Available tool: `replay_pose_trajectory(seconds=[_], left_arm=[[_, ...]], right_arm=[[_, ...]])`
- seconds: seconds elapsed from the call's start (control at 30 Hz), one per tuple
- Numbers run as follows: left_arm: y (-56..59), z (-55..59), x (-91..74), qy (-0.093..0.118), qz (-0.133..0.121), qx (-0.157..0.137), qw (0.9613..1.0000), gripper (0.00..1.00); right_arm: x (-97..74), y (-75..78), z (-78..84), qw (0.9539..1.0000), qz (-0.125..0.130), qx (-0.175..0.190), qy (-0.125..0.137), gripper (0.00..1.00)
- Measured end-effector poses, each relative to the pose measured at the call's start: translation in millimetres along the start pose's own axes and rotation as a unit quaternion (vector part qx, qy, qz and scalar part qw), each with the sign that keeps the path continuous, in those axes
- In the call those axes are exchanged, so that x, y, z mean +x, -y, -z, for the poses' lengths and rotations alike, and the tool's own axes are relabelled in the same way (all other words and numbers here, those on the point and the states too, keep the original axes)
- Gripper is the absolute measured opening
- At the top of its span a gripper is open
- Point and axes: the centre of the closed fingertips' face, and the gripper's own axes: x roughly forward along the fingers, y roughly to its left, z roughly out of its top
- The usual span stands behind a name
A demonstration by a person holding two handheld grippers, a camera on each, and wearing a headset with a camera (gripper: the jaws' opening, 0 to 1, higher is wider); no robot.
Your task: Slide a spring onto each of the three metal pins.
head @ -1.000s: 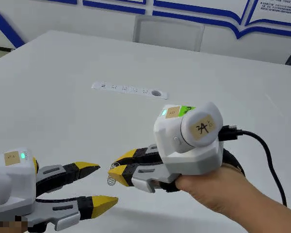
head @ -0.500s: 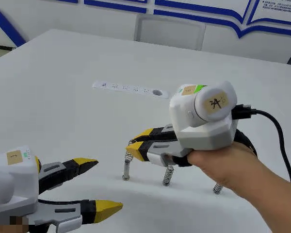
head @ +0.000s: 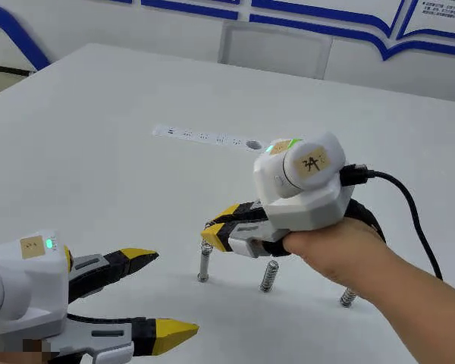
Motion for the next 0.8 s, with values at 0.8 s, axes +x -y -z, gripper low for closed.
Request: replay_pose_trajectory(seconds=[0.8], left_arm=[[-0.8,5.1,-0.9,-0.004,0.000,-0.008,1.0000,0.71]], right_arm=[[19.9,1.0,25.5,0.9995,-0.008,0.009,-0.030,0.12]])
